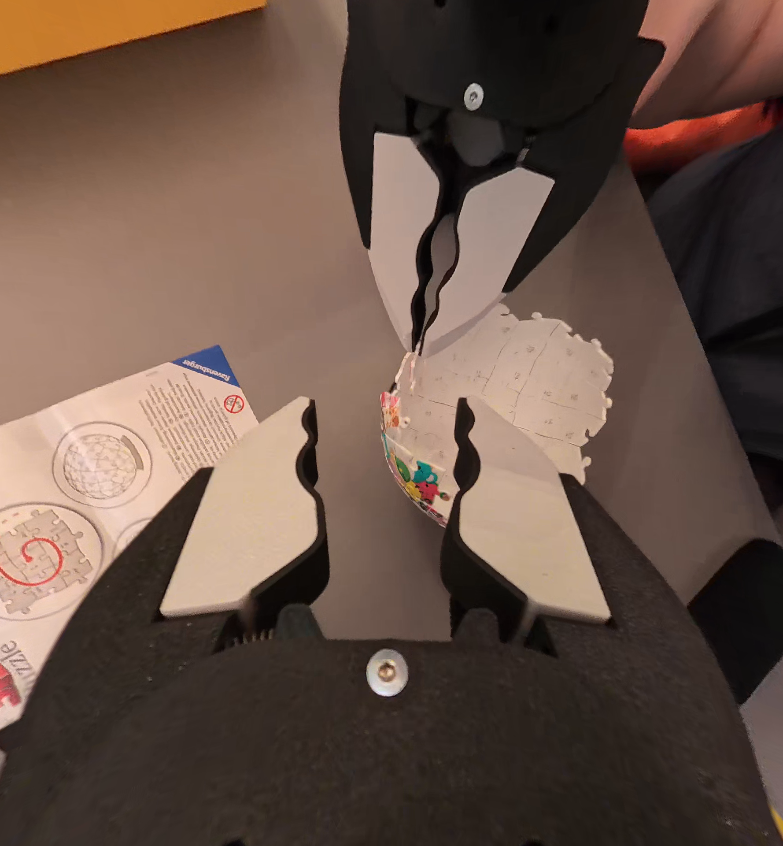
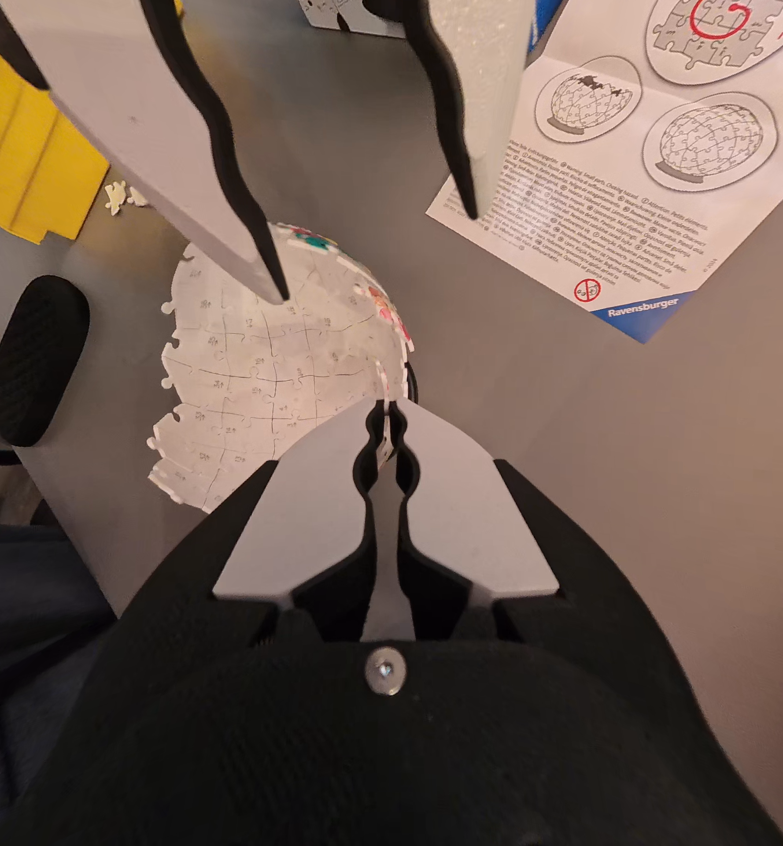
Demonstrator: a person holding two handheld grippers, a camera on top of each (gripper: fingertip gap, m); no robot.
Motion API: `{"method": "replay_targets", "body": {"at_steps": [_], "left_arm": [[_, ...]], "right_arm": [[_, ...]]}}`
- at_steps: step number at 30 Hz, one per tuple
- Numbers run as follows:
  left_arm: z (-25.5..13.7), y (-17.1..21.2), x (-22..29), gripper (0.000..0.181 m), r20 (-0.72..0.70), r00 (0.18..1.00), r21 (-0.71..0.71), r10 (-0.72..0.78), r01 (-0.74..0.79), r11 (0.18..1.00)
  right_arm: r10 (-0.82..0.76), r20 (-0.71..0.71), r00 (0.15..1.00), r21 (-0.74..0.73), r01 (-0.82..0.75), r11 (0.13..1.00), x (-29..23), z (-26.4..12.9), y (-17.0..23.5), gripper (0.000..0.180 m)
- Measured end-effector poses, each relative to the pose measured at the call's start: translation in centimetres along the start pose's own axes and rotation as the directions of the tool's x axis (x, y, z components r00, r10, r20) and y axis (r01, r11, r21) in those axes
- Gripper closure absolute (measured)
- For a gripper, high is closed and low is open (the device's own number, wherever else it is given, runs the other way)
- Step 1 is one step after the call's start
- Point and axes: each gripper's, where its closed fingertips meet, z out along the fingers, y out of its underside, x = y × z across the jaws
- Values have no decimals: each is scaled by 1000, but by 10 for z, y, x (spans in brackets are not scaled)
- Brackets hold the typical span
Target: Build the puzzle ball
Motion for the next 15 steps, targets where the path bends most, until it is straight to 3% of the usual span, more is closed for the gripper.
{"method": "replay_targets", "body": {"at_steps": [6, 15], "left_arm": [[5, 2, -7, 121, -2, 999, -134, 45, -45, 990], [26, 8, -2, 134, -100, 993, -248, 67, -90, 965]], "right_arm": [[31, 3, 1000, 27, -31, 999, 2, 2, 0, 176], [4, -32, 999, 78, -1, 997, 6, 3, -6, 176]]}}
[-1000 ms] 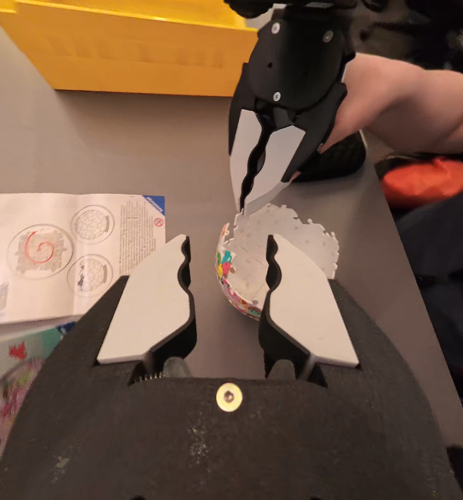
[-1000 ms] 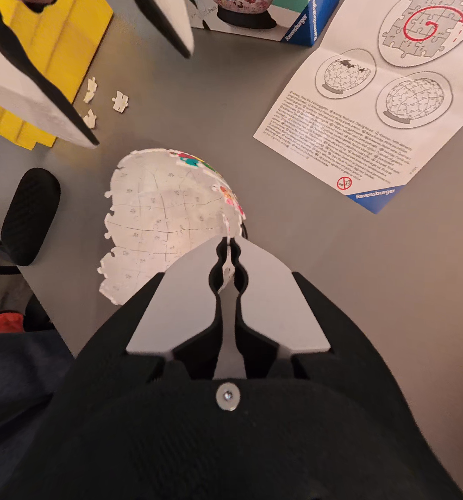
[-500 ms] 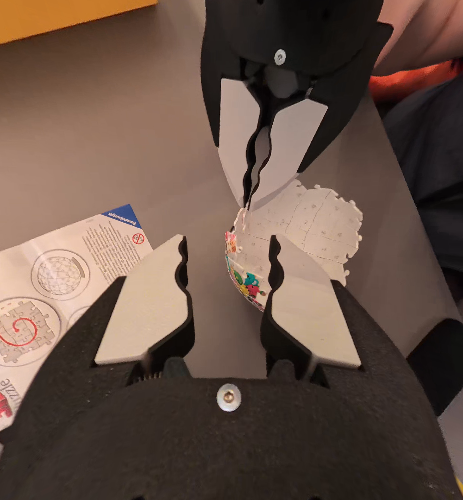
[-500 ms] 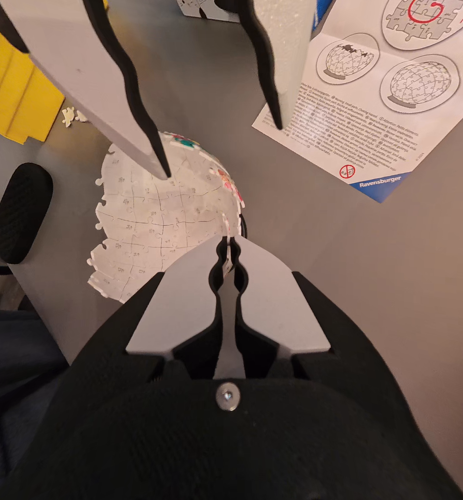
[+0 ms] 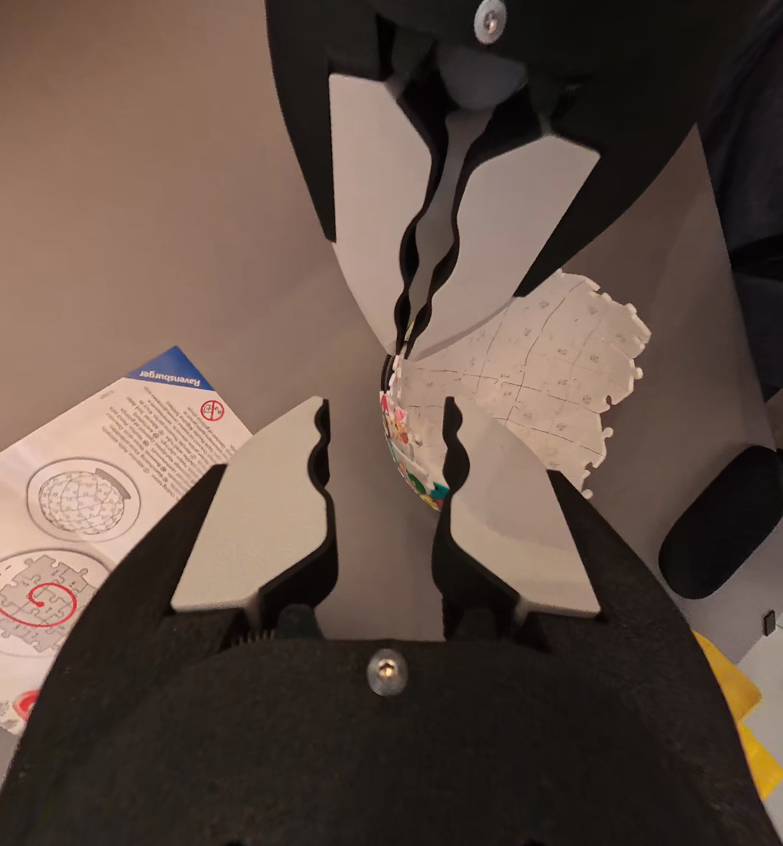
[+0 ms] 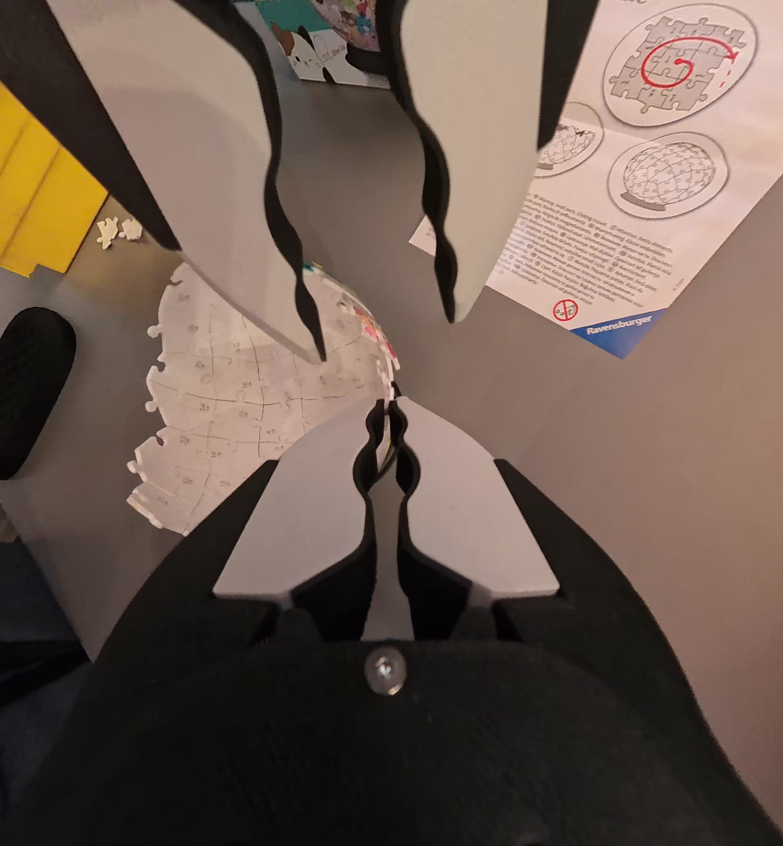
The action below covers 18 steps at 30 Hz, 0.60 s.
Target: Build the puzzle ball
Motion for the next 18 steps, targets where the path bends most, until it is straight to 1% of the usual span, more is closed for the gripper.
{"method": "replay_targets", "body": {"at_steps": [5, 8, 10, 12, 18], "left_arm": [[4, -2, -2, 140, -28, 1000, -9, 15, -15, 1000], [6, -5, -2, 140, -41, 999, 5, 27, -27, 1000], [8, -6, -2, 142, -46, 998, 11, 35, -35, 999], [10, -8, -2, 148, -59, 997, 19, 48, -47, 999], [15, -3, -4, 153, -91, 995, 0, 46, -46, 999]], "right_arm": [[-5, -2, 1000, 2, 5, 1000, 6, 1, 1, 176], [2, 37, 999, 26, -3, 1000, 3, 1, -2, 176], [-6, 32, 999, 28, 5, 1000, 5, 2, -1, 176], [-16, 37, 999, 32, 15, 999, 4, 2, -1, 176], [-54, 16, 998, 65, 53, 996, 4, 0, -4, 176]]}}
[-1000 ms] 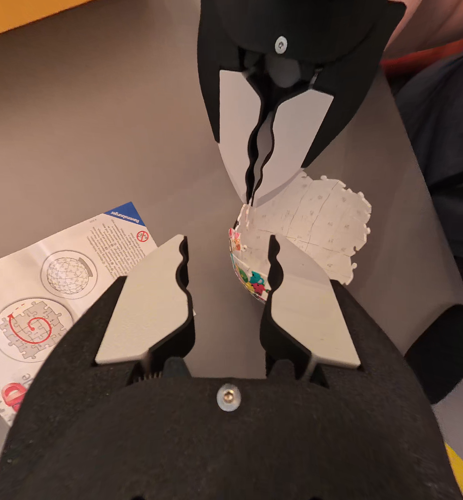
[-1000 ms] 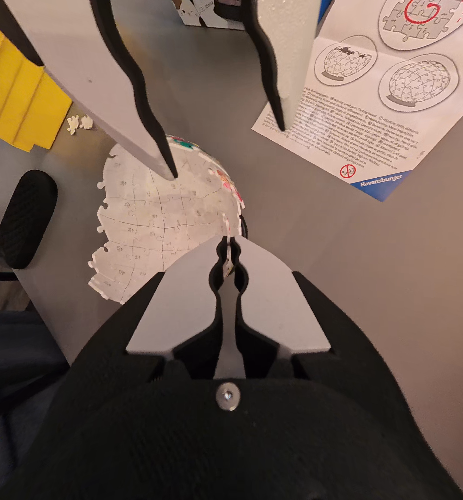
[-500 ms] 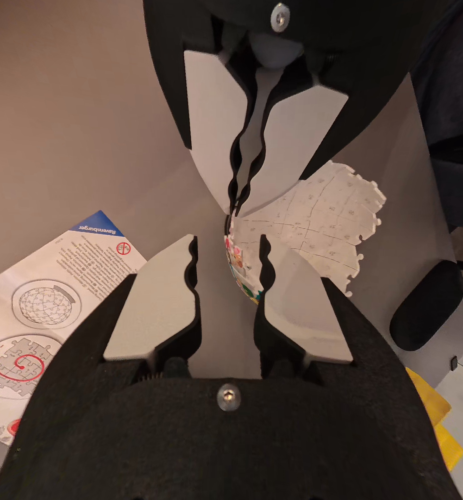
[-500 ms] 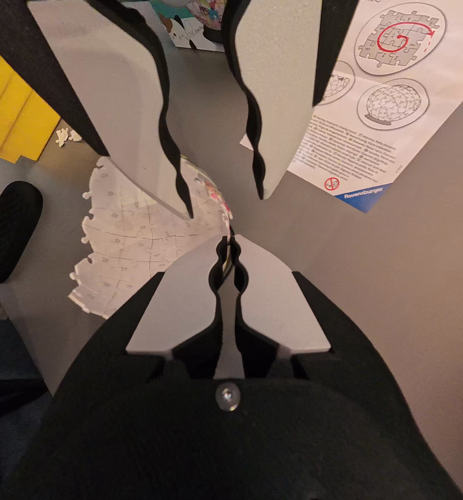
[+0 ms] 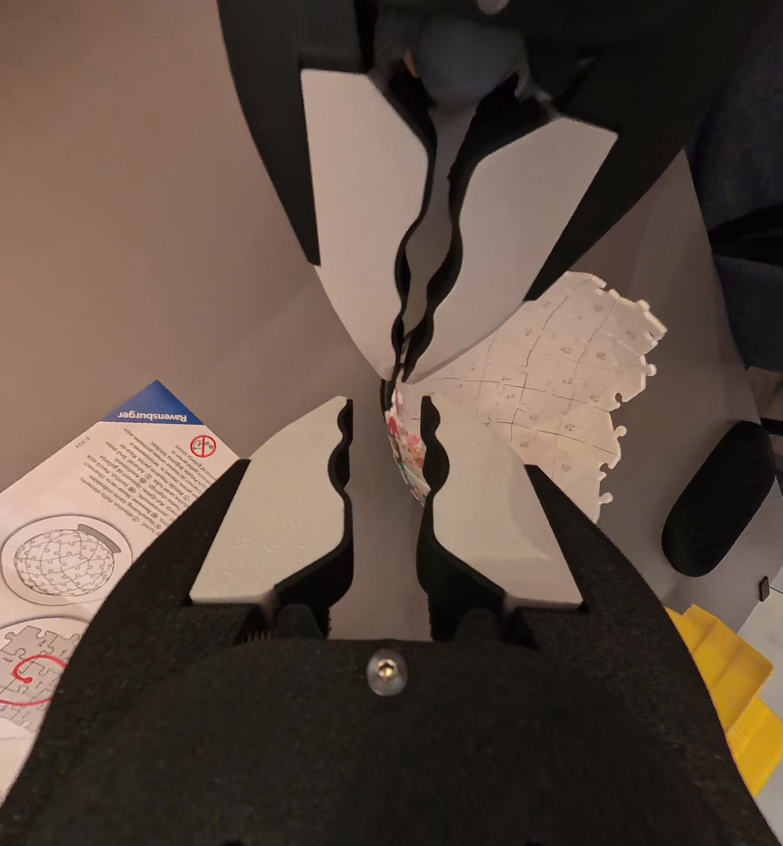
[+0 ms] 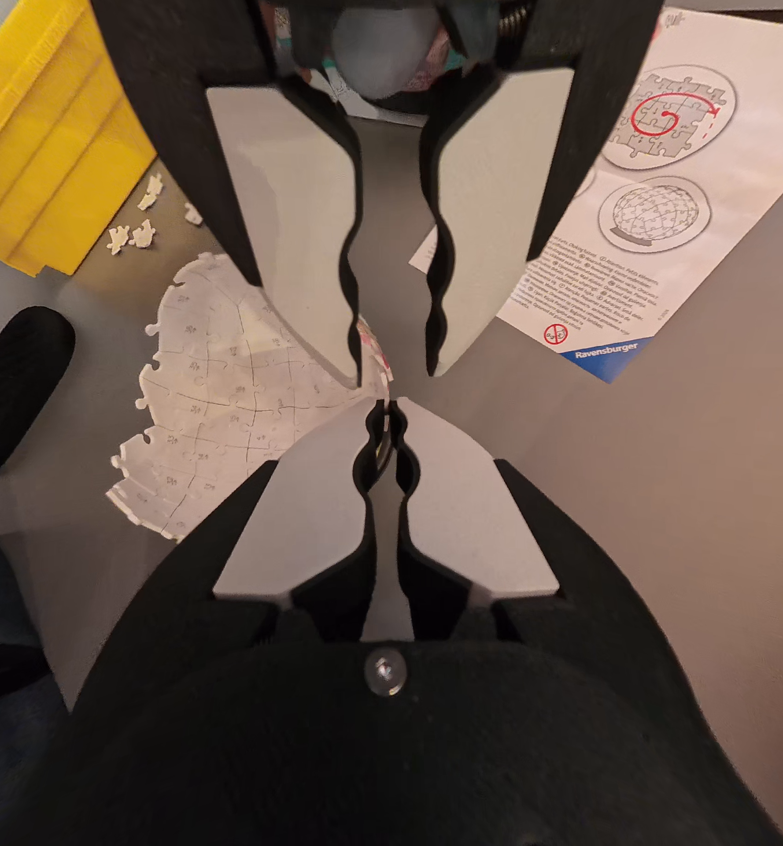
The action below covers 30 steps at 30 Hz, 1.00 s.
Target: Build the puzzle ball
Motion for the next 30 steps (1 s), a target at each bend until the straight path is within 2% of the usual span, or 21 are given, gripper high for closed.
{"method": "replay_targets", "body": {"at_steps": [11, 20, 26, 30], "left_arm": [[4, -5, 7, 177, -81, 997, 0, 8, -8, 1000], [8, -3, 10, 179, -113, 994, 19, 7, -5, 1000], [8, -3, 9, 179, -87, 996, 32, 28, -25, 999], [5, -4, 9, 179, -61, 997, 43, 39, -36, 998]], "right_arm": [[-77, -50, 996, -7, 77, 997, 0, -5, 1, 176], [-48, 31, 998, -14, 49, 999, -5, -4, 4, 174], [-53, -4, 999, 10, 53, 999, 5, -14, 3, 157], [-10, 30, 999, 25, 10, 1000, 2, -14, 0, 149]]}}
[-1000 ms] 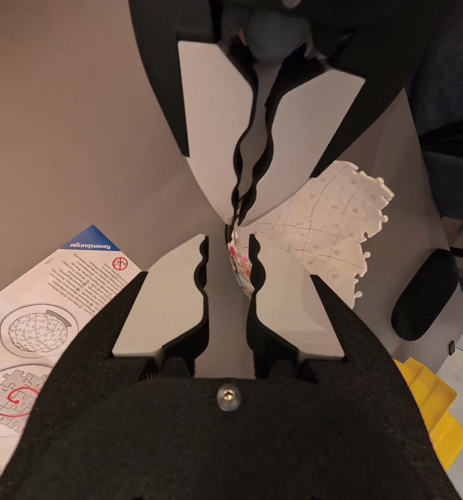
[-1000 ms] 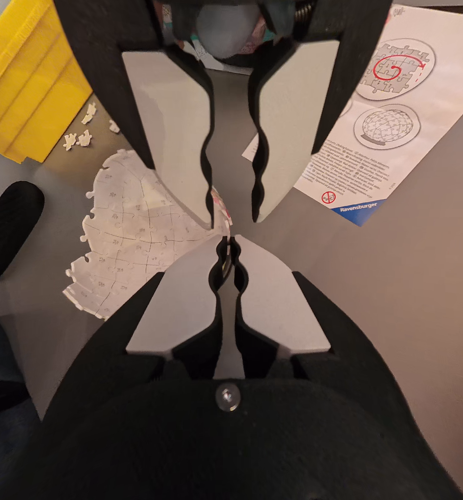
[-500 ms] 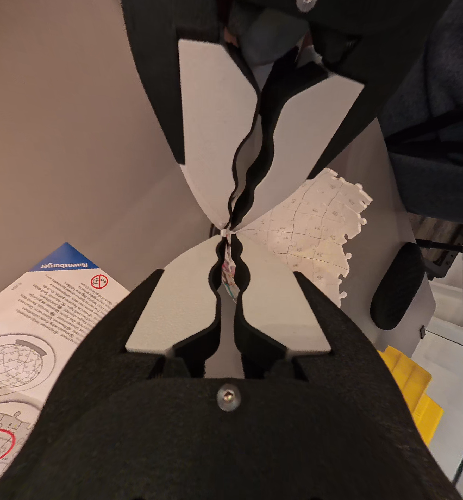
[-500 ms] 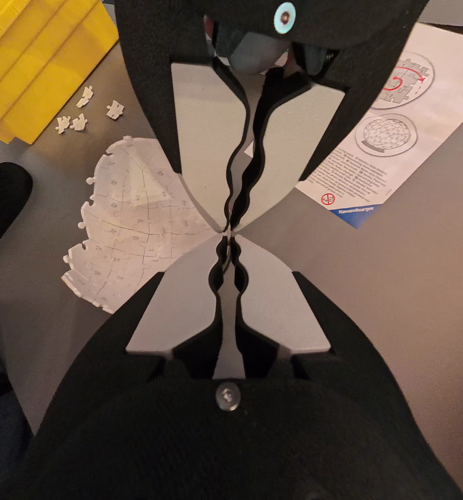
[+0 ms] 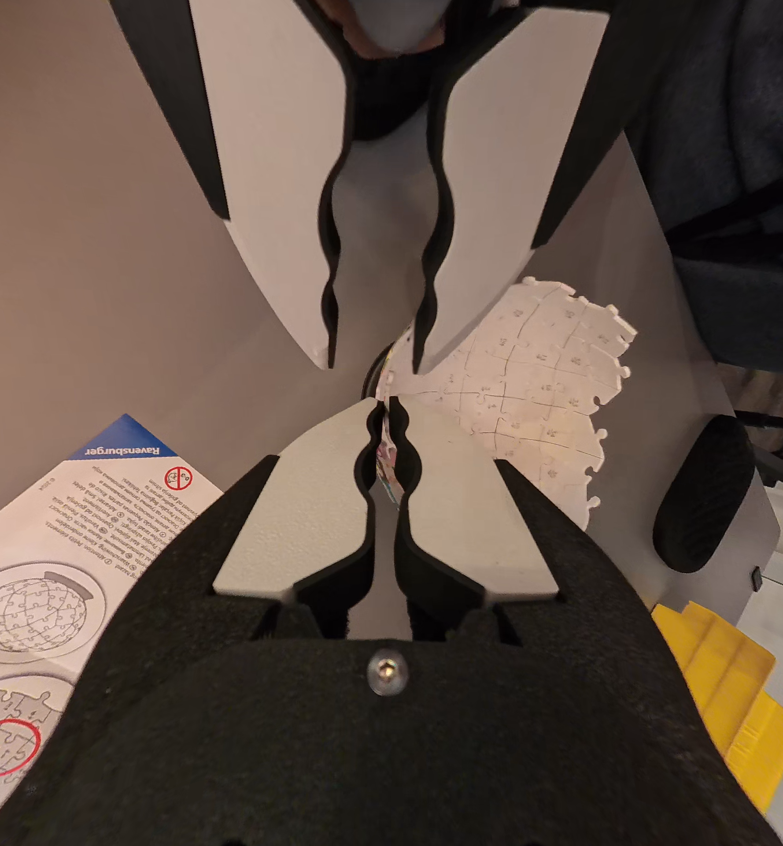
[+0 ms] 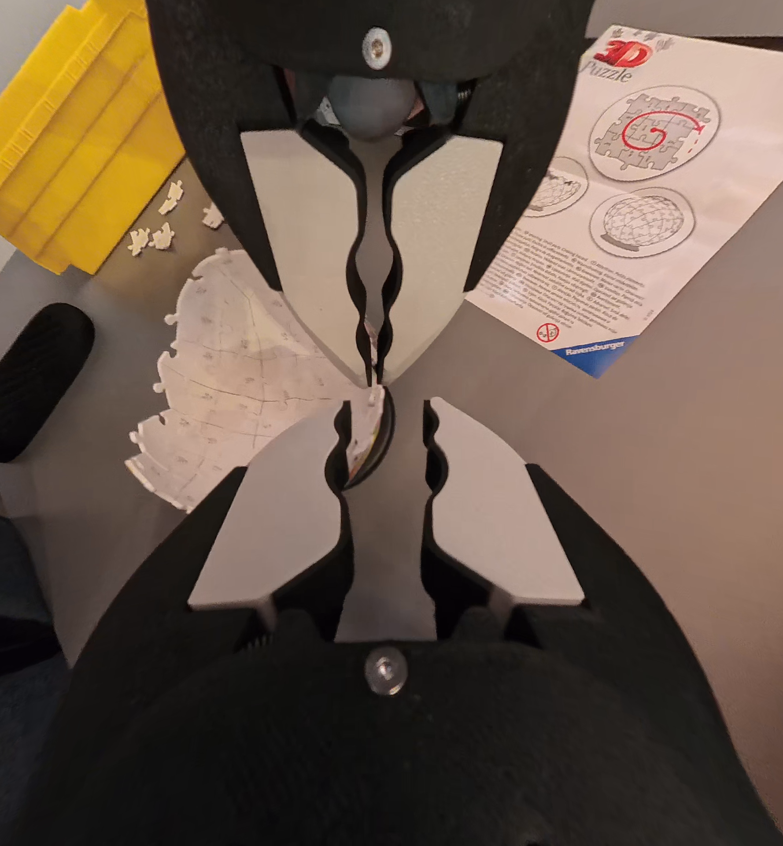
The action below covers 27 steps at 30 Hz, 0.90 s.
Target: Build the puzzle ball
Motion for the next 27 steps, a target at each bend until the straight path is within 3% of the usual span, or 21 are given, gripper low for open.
{"method": "replay_targets", "body": {"at_steps": [16, 20, 27], "left_arm": [[2, 2, 4, 179, 27, 1000, -23, 7, -6, 1000], [1, 0, 6, 179, 27, 1000, -10, 10, -10, 1000], [-9, -6, 9, 179, 47, 999, 27, 11, -12, 1000]], "right_arm": [[44, -57, 997, -30, -46, 999, 1, 7, 5, 152], [-22, 12, 1000, 128, 20, 992, -7, -9, -17, 155], [-169, -191, 967, 286, 219, 933, 8, -59, -34, 155]]}}
